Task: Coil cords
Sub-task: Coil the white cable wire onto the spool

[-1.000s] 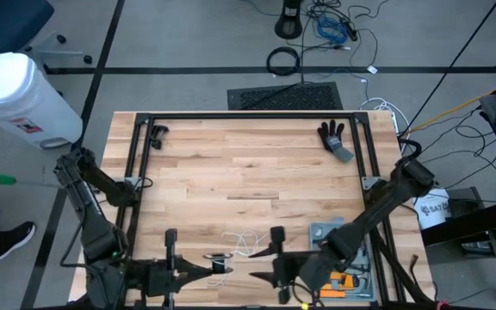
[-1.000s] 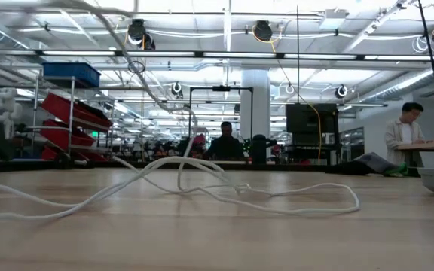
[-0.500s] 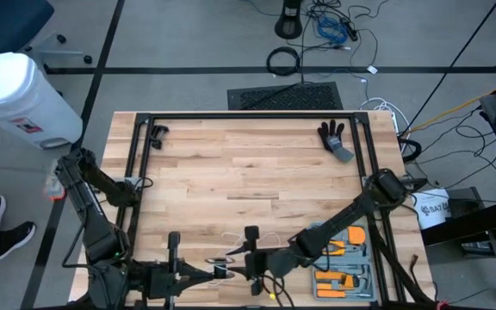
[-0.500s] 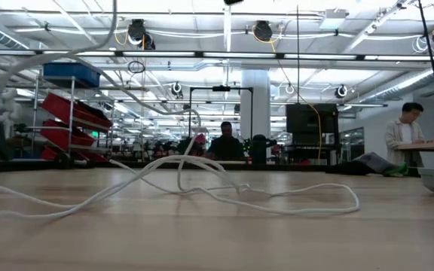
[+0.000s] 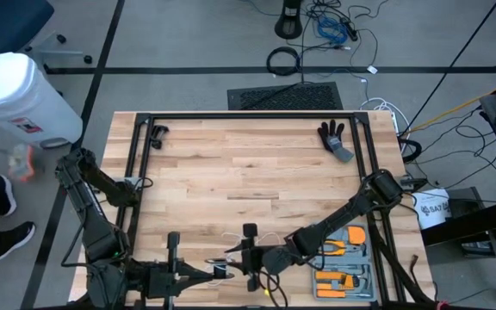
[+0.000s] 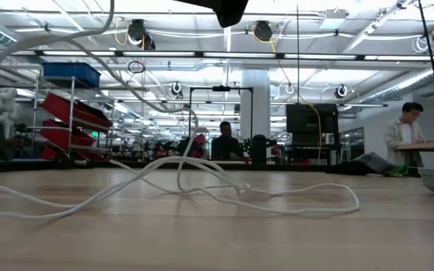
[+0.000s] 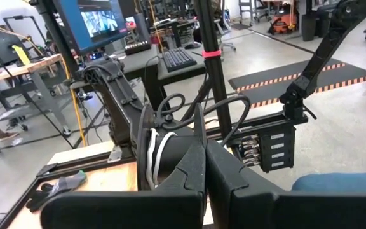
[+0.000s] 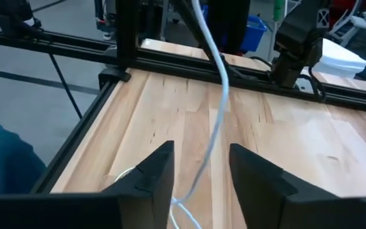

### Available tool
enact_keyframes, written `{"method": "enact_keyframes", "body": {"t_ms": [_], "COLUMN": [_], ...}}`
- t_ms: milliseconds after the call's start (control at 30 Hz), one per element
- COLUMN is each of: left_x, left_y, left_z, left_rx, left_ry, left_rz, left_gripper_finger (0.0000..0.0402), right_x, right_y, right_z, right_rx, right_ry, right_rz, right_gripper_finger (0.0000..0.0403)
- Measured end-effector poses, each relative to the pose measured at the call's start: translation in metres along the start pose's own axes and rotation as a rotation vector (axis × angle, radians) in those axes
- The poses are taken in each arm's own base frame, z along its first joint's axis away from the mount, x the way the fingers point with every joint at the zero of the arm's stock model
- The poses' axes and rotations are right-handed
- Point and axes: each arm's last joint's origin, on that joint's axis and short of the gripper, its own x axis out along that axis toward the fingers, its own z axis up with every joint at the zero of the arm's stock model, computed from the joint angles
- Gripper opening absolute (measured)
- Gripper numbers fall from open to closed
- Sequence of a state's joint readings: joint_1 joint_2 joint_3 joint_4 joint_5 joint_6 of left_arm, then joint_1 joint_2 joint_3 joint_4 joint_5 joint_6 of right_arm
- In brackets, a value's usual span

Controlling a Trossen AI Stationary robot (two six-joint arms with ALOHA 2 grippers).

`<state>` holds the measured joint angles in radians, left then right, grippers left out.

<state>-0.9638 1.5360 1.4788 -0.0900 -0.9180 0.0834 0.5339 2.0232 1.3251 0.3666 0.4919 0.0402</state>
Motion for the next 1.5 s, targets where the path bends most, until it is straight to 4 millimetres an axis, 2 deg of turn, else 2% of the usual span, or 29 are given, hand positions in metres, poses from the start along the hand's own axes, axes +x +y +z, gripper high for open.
{"method": "enact_keyframes", "body": {"t_ms": [100, 267, 333, 533, 667, 900, 1067, 1500], "left_x": [0.0, 0.0, 0.0, -0.002, -0.006, -0.015, -0.017, -0.015], "left_y": [0.0, 0.0, 0.0, -0.002, -0.005, -0.013, -0.014, -0.014], "left_z": [0.0, 0.0, 0.0, 0.0, -0.001, -0.007, -0.015, -0.022], "left_rx": [0.001, 0.001, 0.001, 0.002, 0.013, 0.084, 0.096, 0.078], "left_ry": [0.0, 0.0, 0.0, -0.001, 0.003, 0.046, 0.099, 0.163], "left_rz": [0.0, 0.0, 0.0, -0.007, -0.021, -0.066, -0.093, -0.197], "left_gripper_finger": [0.0002, 0.0002, 0.0002, 0.0002, 0.0002, 0.0002, 0.0002, 0.0002], "right_x": [0.0, 0.002, 0.002, 0.001, -0.009, -0.041, -0.059, -0.102], "right_y": [0.0, -0.002, -0.003, -0.001, 0.002, 0.006, 0.013, 0.019], "right_z": [0.0, 0.002, 0.001, 0.0, 0.001, 0.02, 0.033, 0.066], "right_rx": [-0.003, 0.001, -0.003, -0.029, -0.065, -0.09, -0.102, -0.123], "right_ry": [-0.004, -0.012, -0.007, 0.01, 0.08, 0.142, 0.123, 0.045], "right_rz": [0.0, 0.022, 0.034, 0.046, 0.062, 0.124, 0.229, 0.295], "right_gripper_finger": [0.01, 0.0021, 0.0006, 0.0001, 0.0001, 0.0, 0.0, 0.0]}}
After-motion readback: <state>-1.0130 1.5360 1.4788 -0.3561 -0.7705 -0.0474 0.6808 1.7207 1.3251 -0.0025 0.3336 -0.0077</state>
